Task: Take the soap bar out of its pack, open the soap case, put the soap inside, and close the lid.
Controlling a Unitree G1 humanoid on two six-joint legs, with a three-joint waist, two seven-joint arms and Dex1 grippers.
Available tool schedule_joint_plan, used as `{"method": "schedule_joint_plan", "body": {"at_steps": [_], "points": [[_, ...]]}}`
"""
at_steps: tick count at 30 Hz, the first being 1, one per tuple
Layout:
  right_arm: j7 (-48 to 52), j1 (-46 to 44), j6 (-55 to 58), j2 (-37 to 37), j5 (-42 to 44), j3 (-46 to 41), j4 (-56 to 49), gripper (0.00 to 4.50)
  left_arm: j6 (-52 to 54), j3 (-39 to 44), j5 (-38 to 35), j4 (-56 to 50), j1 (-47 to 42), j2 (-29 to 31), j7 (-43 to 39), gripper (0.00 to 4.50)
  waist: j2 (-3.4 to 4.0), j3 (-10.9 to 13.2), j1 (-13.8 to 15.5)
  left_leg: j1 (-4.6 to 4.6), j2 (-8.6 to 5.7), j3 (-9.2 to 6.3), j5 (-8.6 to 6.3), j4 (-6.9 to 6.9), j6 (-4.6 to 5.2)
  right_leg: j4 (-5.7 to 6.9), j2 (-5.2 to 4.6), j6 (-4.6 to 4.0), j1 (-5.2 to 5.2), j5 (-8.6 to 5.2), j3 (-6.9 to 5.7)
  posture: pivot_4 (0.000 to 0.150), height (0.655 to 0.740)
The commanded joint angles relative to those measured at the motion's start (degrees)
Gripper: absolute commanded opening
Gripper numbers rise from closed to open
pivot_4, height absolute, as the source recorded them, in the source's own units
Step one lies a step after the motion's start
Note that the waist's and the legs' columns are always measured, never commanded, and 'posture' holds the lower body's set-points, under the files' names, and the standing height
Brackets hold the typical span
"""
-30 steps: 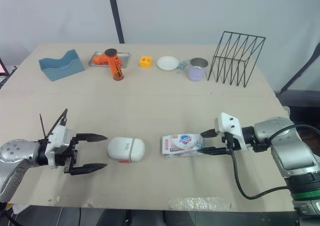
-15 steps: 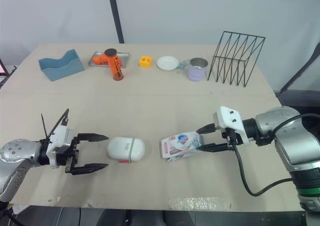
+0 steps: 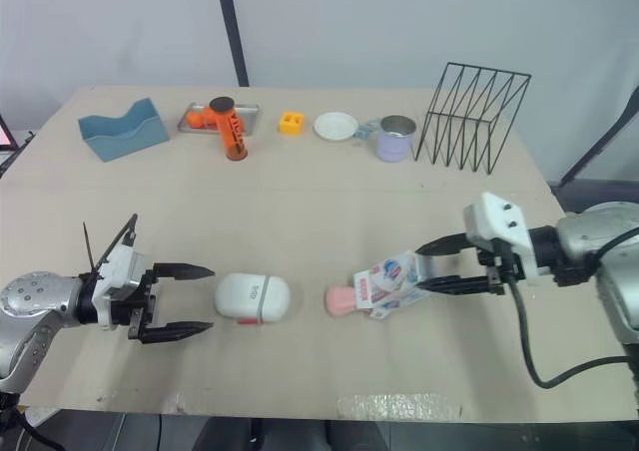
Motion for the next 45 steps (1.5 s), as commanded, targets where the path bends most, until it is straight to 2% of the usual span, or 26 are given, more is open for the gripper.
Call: {"method": "schedule_joint_plan", "body": {"at_steps": [1, 5, 10, 17, 21, 29, 37, 40, 44, 45], "points": [[0.31, 0.39, 0.18, -1.01, 2.10, -5.26, 2.50, 2.55, -1.29, 0.28, 0.12, -0.09, -0.84, 0.04, -0.52, 4.50, 0.00, 0.00, 0.00, 0.00, 0.00, 0.00, 0.00, 0.00, 0.00, 0.00, 0.00, 0.00, 0.00, 0.00, 0.00, 0.150, 0.7400], [-2.75, 1.47, -0.12, 1.06, 2.55, -10.61, 9.84, 2.55, -1.44, -0.14, 0.40, 0.25, -1.40, -0.25, -0.50, 4.50, 0.00, 0.00, -0.02, 0.00, 0.00, 0.01, 0.00, 0.00, 0.00, 0.00, 0.01, 0.00, 0.00, 0.00, 0.01, 0.150, 0.7400], [-11.05, 1.74, -6.84, 6.05, -1.09, -13.62, 19.17, 2.55, -1.35, -0.26, 0.24, 0.16, -1.47, -0.38, -0.27, 4.50, 0.00, 0.00, -0.05, 0.01, -0.01, 0.03, 0.00, 0.01, 0.00, 0.00, 0.02, 0.00, 0.01, 0.00, 0.02, 0.150, 0.7400], [-29.22, 2.03, -22.33, 13.69, -11.81, -13.19, 30.00, 2.55, -0.81, -0.05, 0.03, -0.39, -1.32, -0.18, 0.06, 4.50, 0.01, -0.01, -0.08, 0.01, -0.02, 0.06, 0.00, 0.00, 0.00, 0.01, 0.03, 0.00, 0.00, 0.00, 0.06, 0.150, 0.7400], [-35.20, 4.34, -21.84, 14.73, -16.10, -11.29, 31.02, 2.55, -0.53, 0.34, -0.08, -0.56, -1.14, 0.18, 0.16, 4.50, 0.02, -0.01, -0.08, 0.02, -0.02, 0.06, 0.00, -0.01, 0.00, 0.02, 0.04, 0.00, 0.00, 0.00, 0.07, 0.150, 0.7400], [-37.67, 8.08, -7.48, 13.66, -17.14, -7.89, 24.24, 2.55, -0.37, 0.78, -0.26, -0.99, -0.45, 0.43, 0.49, 4.50, 0.06, -0.04, -0.17, 0.06, 0.01, 0.11, 0.00, -0.01, 0.00, 0.04, 0.07, -0.01, 0.00, 0.01, 0.15, 0.150, 0.7400], [-37.81, 6.46, 4.11, 13.46, -15.69, -7.36, 17.69, 2.55, -0.54, 0.48, -0.14, -0.98, -0.32, 0.24, 0.76, 4.50, 0.07, -0.04, -0.11, 0.06, 0.00, 0.11, 0.00, -0.02, 0.00, 0.04, 0.07, 0.00, 0.00, 0.00, 0.16, 0.150, 0.7400], [-36.11, 5.97, 3.28, 12.62, -15.47, -7.70, 17.77, 2.55, -0.64, 0.33, -0.11, -0.87, -0.41, 0.07, 0.93, 4.50, 0.07, -0.04, -0.11, 0.06, 0.00, 0.11, 0.00, -0.02, 0.00, 0.03, 0.07, 0.01, 0.00, 0.00, 0.16, 0.150, 0.7400], [-32.59, 2.83, -4.49, 10.95, -13.92, -10.85, 24.98, 2.55, -0.80, 0.16, -0.10, -0.76, -0.38, -0.22, 1.16, 4.50, 0.07, -0.04, -0.12, 0.06, 0.00, 0.13, 0.00, -0.01, 0.01, 0.03, 0.06, 0.01, 0.00, -0.01, 0.17, 0.150, 0.7400], [-30.16, 1.99, -7.42, 10.65, -12.80, -11.55, 26.71, 2.78, -0.93, 0.15, -0.07, -0.65, -0.34, -0.27, 1.16, 4.50, 0.07, -0.04, -0.12, 0.06, -0.01, 0.13, 0.00, -0.01, 0.01, 0.03, 0.06, 0.01, 0.00, -0.01, 0.17, 0.150, 0.7400]]}}
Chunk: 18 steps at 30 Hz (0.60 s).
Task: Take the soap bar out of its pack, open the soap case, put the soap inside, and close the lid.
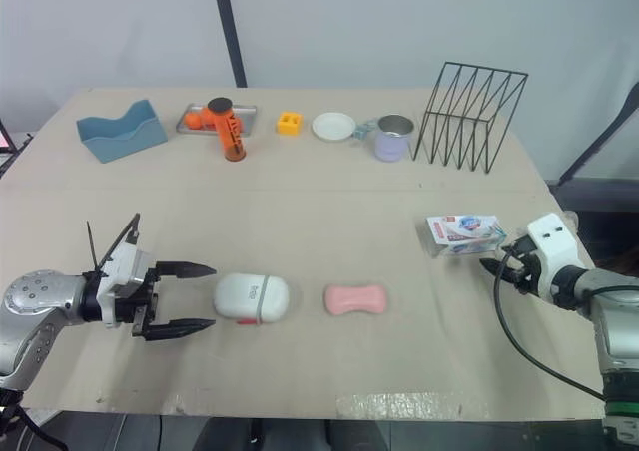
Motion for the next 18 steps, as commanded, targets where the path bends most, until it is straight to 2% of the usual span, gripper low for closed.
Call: {"method": "schedule_joint_plan", "body": {"at_steps": [1, 2, 4, 5, 8, 12, 18], "points": [[6.65, -2.92, -8.56, -2.84, 3.70, -4.50, 4.62, 3.06, -1.03, 0.93, -0.16, -0.97, -0.10, -0.11, 0.04, 4.50, 0.00, 0.00, 0.00, 0.00, 0.00, 0.00, 0.00, 0.00, 0.00, 0.00, 0.00, 0.00, 0.00, 0.00, -0.01, 0.150, 0.7400], [9.31, -3.52, -10.97, -2.84, 5.14, -5.13, 5.42, 3.32, -1.10, 0.97, -0.17, -0.88, -0.08, -0.12, 0.01, 4.50, 0.00, 0.00, 0.00, 0.00, 0.01, 0.00, 0.00, 0.00, 0.01, -0.01, 0.00, 0.00, 0.00, 0.00, -0.01, 0.150, 0.7400], [15.98, -4.19, -14.43, -2.74, 8.45, -5.74, 5.29, 4.25, -1.17, 1.07, -0.20, -0.61, -0.20, -0.11, -0.07, 4.50, 0.00, 0.00, 0.00, 0.00, 0.01, 0.00, -0.01, -0.01, 0.02, -0.01, 0.01, 0.00, 0.00, 0.00, -0.01, 0.150, 0.7400], [19.22, -4.03, -15.68, -2.47, 9.98, -5.58, 4.32, 4.46, -1.19, 1.10, -0.22, -0.45, -0.33, -0.12, -0.10, 4.50, 0.00, 0.00, -0.03, 0.00, 0.02, 0.00, -0.01, -0.01, 0.02, -0.02, 0.02, 0.00, 0.00, 0.00, -0.01, 0.150, 0.7400], [23.72, -3.75, -16.70, -0.74, 12.60, -3.22, 0.17, 4.46, -1.28, 1.12, -0.19, 0.07, -0.90, -0.15, -0.22, 4.50, 0.00, 0.00, 0.00, 0.00, 0.02, 0.00, -0.01, 0.00, 0.02, -0.01, 0.01, 0.00, 0.01, 0.00, -0.01, 0.150, 0.7400], [27.54, -2.09, -13.88, 3.07, 16.59, 2.40, -10.66, 4.46, -1.75, 0.83, 0.13, 0.51, -1.73, 0.19, -0.95, 4.50, 0.00, 0.00, -0.04, 0.02, 0.08, -0.01, -0.01, 0.01, 0.02, -0.01, 0.06, -0.03, 0.01, 0.02, -0.01, 0.150, 0.7400], [29.75, -0.68, -10.49, 6.20, 19.14, 10.82, -23.30, 4.46, -3.22, 0.40, 1.16, 1.98, -3.01, 1.25, -2.91, 4.50, 0.00, 0.00, 0.07, -0.03, 0.04, -0.06, -0.01, 0.01, 0.01, -0.01, 0.01, 0.00, 0.01, 0.00, -0.04, 0.150, 0.7400]]}}
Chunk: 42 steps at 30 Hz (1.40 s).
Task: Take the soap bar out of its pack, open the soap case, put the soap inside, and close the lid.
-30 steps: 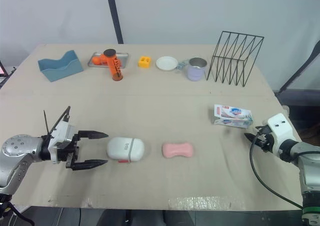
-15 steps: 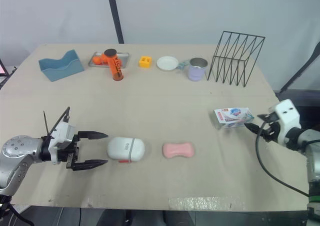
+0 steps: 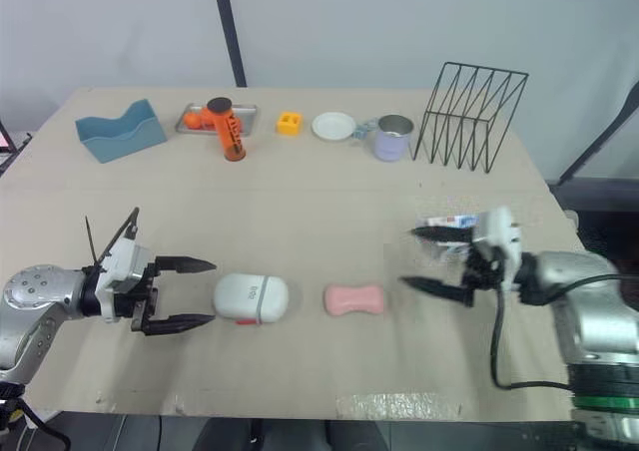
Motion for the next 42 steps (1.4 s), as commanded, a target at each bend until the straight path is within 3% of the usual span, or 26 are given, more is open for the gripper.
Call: {"method": "schedule_joint_plan", "body": {"at_steps": [1, 12, 24, 42], "points": [[1.57, 0.02, 0.41, 0.70, 1.70, 2.52, -5.46, 4.46, -2.20, 0.21, 1.10, 0.65, -1.25, 1.04, -1.74, 4.50, -0.01, 0.00, 0.04, 0.00, 0.00, -0.01, 0.00, 0.01, 0.00, 0.00, 0.00, 0.00, 0.00, 0.00, -0.01, 0.150, 0.7400], [3.05, 0.35, -5.29, 4.00, -0.40, 6.69, -3.26, 4.46, -8.09, -3.47, 5.68, 7.84, -6.55, 0.19, -6.49, 4.50, -0.02, 0.01, 0.06, -0.01, -0.01, -0.06, 0.01, 0.01, -0.01, -0.01, 0.02, 0.00, 0.00, 0.00, -0.08, 0.150, 0.7400], [8.96, 6.87, -15.13, -1.59, -1.07, -1.65, 7.77, 4.46, -12.17, -6.63, 7.78, 13.82, -11.57, -2.07, -9.44, 4.50, -0.04, 0.01, 0.14, -0.02, -0.02, -0.09, 0.01, 0.03, -0.01, 0.00, 0.02, -0.01, 0.02, 0.00, -0.11, 0.150, 0.7400], [5.97, 9.91, -14.53, -1.49, -0.68, -1.98, 4.64, 4.46, -19.26, -11.61, 12.97, 24.39, -17.87, -6.41, -11.67, 4.50, -0.03, 0.01, 0.05, -0.02, -0.03, -0.11, 0.01, 0.08, -0.01, 0.02, 0.05, -0.01, 0.04, 0.01, -0.11, 0.150, 0.7400]]}}
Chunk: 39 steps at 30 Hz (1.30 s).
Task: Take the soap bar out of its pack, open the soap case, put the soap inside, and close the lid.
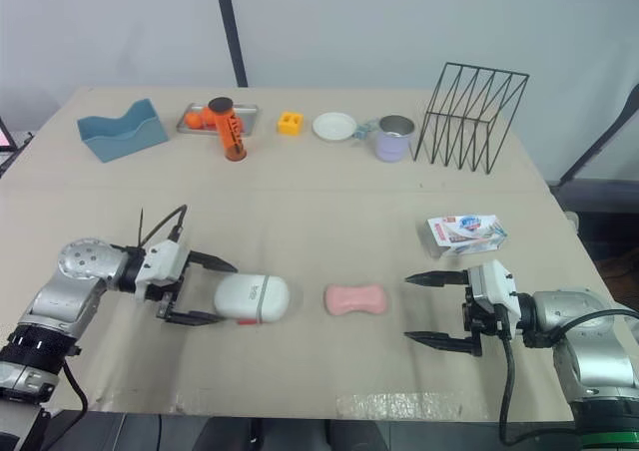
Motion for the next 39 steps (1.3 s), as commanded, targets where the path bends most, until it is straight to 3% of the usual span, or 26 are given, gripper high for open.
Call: {"method": "schedule_joint_plan", "body": {"at_steps": [1, 12, 35, 37, 39], "points": [[-0.41, 0.27, 0.14, -0.28, 0.73, -1.16, -2.06, 4.46, -1.13, 0.17, 0.54, 0.31, -0.94, -0.07, 0.08, 4.50, 0.00, 0.00, 0.00, 0.00, 0.00, 0.00, 0.00, 0.00, 0.00, 0.00, 0.00, 0.00, 0.00, 0.00, 0.00, 0.150, 0.7400], [-1.32, 0.28, 0.83, 0.03, 0.65, -0.43, -3.32, 4.46, -1.31, 0.35, 2.25, -0.12, 0.42, -1.19, 3.94, 4.50, 0.00, 0.00, 0.00, 0.00, 0.00, -0.02, 0.00, 0.01, 0.00, 0.00, -0.01, 0.00, 0.01, 0.00, 0.00, 0.150, 0.7400], [-2.03, 0.00, 2.56, 0.00, 0.25, 0.04, -4.97, 4.46, -1.94, 0.06, 1.92, -0.09, 0.61, -1.80, 3.11, 4.50, 0.00, 0.00, 0.01, 0.00, -0.01, -0.04, 0.00, 0.01, 0.00, 0.00, -0.01, 0.00, 0.02, 0.00, -0.02, 0.150, 0.7400], [-1.98, 0.10, 2.41, 0.01, 0.22, -0.02, -4.84, 4.49, -2.06, 0.03, 2.01, 0.17, 0.47, -1.79, 3.00, 4.24, 0.00, 0.00, 0.01, 0.00, -0.01, -0.04, 0.00, 0.01, 0.00, 0.00, -0.01, 0.00, 0.02, 0.00, -0.02, 0.150, 0.7400], [-1.90, 0.15, 2.25, 0.01, 0.19, -0.10, -4.65, 4.50, -2.16, 0.03, 2.08, 0.38, 0.32, -1.81, 3.00, 3.57, 0.00, 0.00, 0.01, 0.00, -0.01, -0.04, 0.00, 0.01, 0.00, 0.01, -0.01, 0.00, 0.02, 0.00, -0.02, 0.150, 0.7400]]}}
